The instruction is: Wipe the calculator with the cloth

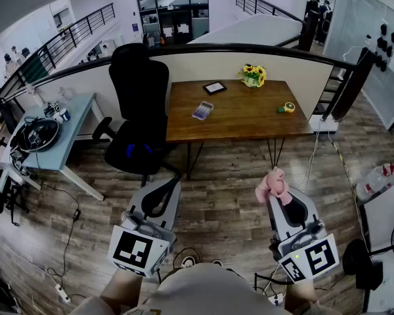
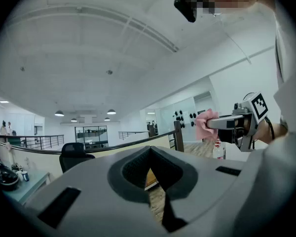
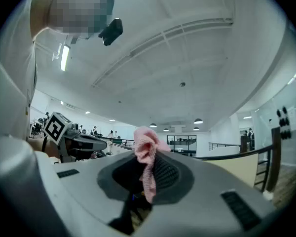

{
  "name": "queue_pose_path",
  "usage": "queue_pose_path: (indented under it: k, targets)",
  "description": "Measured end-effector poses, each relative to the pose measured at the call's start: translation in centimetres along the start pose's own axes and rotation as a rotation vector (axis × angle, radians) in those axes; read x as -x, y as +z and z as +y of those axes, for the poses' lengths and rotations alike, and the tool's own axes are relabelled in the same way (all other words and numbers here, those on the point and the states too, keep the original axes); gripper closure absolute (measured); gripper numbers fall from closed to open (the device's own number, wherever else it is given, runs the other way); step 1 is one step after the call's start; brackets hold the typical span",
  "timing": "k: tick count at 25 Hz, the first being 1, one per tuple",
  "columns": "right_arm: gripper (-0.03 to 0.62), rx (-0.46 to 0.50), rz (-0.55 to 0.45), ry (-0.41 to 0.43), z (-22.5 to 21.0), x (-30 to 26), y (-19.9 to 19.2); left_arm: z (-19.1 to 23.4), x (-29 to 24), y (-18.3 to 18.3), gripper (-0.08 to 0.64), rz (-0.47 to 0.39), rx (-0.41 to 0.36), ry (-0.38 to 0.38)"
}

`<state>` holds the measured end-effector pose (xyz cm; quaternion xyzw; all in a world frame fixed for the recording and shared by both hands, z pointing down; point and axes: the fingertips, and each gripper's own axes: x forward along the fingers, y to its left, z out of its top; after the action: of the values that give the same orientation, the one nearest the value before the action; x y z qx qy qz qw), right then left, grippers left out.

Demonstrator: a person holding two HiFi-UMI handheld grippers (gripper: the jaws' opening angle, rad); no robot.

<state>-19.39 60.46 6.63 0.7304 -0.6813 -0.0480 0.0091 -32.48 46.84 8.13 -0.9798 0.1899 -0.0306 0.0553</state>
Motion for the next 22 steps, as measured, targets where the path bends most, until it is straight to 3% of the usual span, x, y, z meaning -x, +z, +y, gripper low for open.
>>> queue_pose_path:
  k: [10,15,16,17,19,22]
  targets:
    - [0.538,-0.052,0.003,0.014,-2.2,3.5,-1.9,-4.2,0.0,-0.7,0.558,0.013,0.006,0.012]
    - [0.538,-0.066,0.005,0.020,-3.1,4.7,-2.8,-5.8,0.4,-0.9,0.555,-0.026,0.026,0.045]
    - [0.538,-0.067,0.008,0.024,-3.2,4.8,-3.0,-5.8,0.3,-0.7,0.422,-0.048,0.013,0.064]
    - [0.538,-0.068,0.011,0.027,-3.2,4.9,-3.1,-5.8,0.2,-0.6,0.162,-0.068,0.000,0.085]
    - [0.538,-0.075,0.013,0.030,-3.4,5.2,-3.3,-5.7,0.0,-0.6,0.091,-0.090,-0.024,0.123]
    - [0.538,-0.080,0.006,0.028,-4.0,5.2,-3.3,-5.6,-0.2,-0.3,0.083,-0.096,-0.038,0.143]
